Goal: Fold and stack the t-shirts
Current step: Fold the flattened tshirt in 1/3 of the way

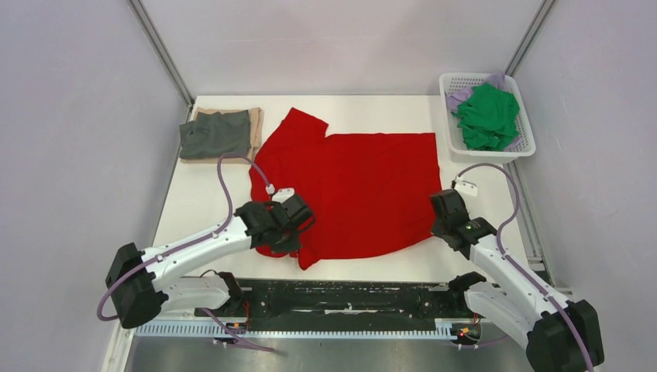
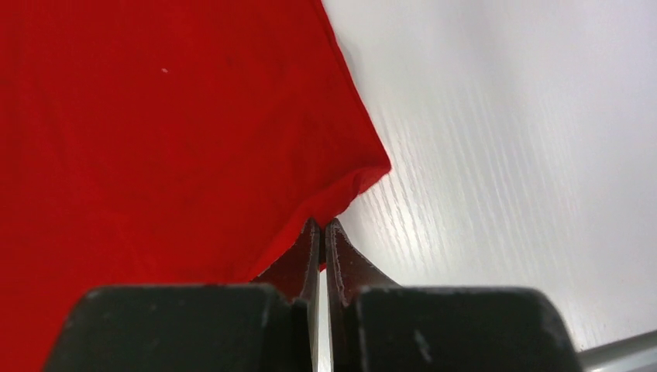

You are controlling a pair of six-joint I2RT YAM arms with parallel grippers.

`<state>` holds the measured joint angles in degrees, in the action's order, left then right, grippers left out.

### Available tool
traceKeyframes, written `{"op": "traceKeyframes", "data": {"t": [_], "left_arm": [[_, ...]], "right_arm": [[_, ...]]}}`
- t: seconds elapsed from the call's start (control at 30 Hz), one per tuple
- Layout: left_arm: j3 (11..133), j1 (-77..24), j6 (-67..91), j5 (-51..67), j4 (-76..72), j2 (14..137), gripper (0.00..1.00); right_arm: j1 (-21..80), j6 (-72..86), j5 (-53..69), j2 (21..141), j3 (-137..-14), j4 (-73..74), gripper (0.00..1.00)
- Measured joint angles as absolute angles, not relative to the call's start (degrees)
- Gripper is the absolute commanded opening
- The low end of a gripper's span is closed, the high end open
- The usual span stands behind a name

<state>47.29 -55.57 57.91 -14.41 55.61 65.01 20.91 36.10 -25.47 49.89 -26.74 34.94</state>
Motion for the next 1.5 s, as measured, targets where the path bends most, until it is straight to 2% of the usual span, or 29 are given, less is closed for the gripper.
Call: {"op": "traceKeyframes", "data": {"t": [0.27,0.5,0.67,1.27,1.4,1.47,1.5], "left_arm": [[54.7,-42.5,48.0,-12.8,51.1,71.8,0.02],[60.8,-36.4,42.3,-13.7,48.9,79.5,0.02],[63.6,-34.0,38.8,-15.2,46.9,80.6,0.07],[69.8,-30.4,18.0,-19.0,36.5,90.5,0.07],[73.3,-29.1,16.6,-19.0,36.2,94.7,0.13],[75.6,-28.2,16.6,-19.0,36.6,97.7,0.24],[76.9,-27.8,16.5,-19.0,36.8,99.4,0.33]], "right_arm": [[19.9,33.3,-27.3,57.0,-32.1,28.8,0.00],[16.2,30.8,-27.3,62.6,-34.5,22.9,0.00],[14.4,29.3,-27.1,65.6,-36.2,20.3,0.00],[12.4,26.6,-25.4,71.7,-38.5,16.3,0.02],[12.2,26.2,-25.4,73.4,-39.4,15.3,0.06],[11.9,26.0,-25.3,75.1,-40.2,14.6,0.10],[11.7,25.9,-25.3,76.1,-40.5,14.2,0.17]]}}
